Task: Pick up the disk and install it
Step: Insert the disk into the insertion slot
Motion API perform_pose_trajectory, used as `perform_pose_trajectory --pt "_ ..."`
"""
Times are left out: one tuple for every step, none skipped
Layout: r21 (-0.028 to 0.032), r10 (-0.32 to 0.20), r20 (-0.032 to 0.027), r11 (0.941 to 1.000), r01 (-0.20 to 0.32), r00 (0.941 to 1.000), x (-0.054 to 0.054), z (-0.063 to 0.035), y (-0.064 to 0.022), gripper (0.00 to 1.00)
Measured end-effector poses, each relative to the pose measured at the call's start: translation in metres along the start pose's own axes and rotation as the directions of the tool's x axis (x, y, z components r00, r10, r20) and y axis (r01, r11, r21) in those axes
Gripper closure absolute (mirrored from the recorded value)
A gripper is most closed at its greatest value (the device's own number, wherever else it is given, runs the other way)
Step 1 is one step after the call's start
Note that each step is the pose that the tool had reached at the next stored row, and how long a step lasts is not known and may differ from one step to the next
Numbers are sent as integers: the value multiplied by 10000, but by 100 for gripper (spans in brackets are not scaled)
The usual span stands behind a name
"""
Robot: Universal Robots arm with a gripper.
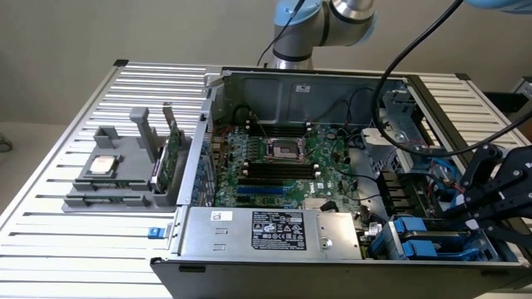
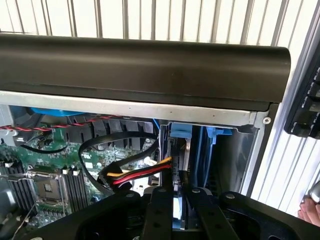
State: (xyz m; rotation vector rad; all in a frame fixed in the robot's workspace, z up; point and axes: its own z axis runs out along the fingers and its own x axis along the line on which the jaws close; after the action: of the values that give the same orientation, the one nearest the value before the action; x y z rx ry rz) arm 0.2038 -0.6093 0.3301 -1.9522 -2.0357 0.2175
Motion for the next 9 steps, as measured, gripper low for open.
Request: perform_pose_trajectory --pt "45 12 -6 10000 -12 10000 0 5 7 83" --pt "95 27 -11 10000 -27 10000 -1 10 14 83" --pt "140 41 -16 9999 -40 10000 -1 15 20 83" --pt "187 55 -23 9998 -54 10000 0 19 25 83" --pt "242 71 -31 9997 -71 10000 1 23 28 83" --pt "300 93 -39 9995 -92 9999 5 27 30 83" --pt "351 120 -48 9993 -118 9999 13 31 33 83" --pt "383 148 -59 9992 -146 9999 21 34 35 83" --pt "396 176 -69 9991 -173 9998 30 37 36 83"
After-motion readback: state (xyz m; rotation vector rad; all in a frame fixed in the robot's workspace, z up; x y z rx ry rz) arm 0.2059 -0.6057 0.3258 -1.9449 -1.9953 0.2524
